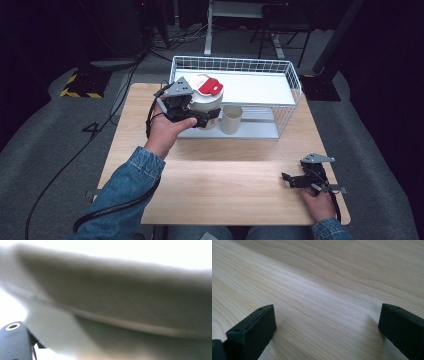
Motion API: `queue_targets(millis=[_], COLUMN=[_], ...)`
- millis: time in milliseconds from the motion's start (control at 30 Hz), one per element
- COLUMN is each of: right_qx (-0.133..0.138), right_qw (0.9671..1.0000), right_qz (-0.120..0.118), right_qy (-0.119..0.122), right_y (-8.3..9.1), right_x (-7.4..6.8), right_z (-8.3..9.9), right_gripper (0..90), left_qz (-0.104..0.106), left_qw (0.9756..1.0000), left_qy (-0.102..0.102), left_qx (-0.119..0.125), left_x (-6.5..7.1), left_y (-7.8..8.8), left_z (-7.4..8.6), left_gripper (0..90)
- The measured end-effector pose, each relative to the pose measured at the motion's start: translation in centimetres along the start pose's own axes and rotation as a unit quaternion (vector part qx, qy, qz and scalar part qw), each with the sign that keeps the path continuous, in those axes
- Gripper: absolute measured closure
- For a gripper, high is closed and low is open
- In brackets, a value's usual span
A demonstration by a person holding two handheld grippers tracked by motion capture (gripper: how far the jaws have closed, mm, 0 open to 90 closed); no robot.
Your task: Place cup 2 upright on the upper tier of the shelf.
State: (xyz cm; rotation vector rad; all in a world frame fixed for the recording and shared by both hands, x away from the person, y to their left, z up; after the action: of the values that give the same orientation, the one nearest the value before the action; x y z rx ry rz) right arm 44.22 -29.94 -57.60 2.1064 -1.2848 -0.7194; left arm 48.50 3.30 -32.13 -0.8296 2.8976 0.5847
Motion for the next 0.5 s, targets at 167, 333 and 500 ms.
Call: queue_targets(millis=[167, 333, 500], right_qx=[0.0, 0.0, 0.0], right_qw=[1.0, 1.0, 1.0], right_qz=[-0.001, -0.001, -0.001], right_qy=[0.001, 0.001, 0.002], right_y=[-0.1, -0.1, -0.1], right_x=[0.0, 0.0, 0.0], right_z=[-0.1, -0.1, -0.1], right_gripper=[1.6, 1.6, 1.6], left_qz=[-0.002, -0.005, -0.009], left_qw=[1.0, 1.0, 0.9999], left_qy=[-0.003, -0.003, -0.004], left_qx=[0.002, 0.005, 0.005], left_x=[-0.8, -1.5, -2.1], left_y=[-0.8, -1.6, -2.3], left_z=[-1.0, -1.9, -2.9], left_gripper=[12.6, 12.6, 12.6])
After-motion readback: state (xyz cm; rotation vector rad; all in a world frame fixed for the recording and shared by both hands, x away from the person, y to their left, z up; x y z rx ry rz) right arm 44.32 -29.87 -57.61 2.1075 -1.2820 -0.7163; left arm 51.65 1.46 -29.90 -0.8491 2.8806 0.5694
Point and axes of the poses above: each handheld gripper's, and its own axes: y roughly backward along the jaws, z roughly out of its underside, x roughly to its right, the point moved 10 cm from there along -y, roughly forward along the jaws, and after that the axes turned 13 degrees about -y, right-handed, at the moved point
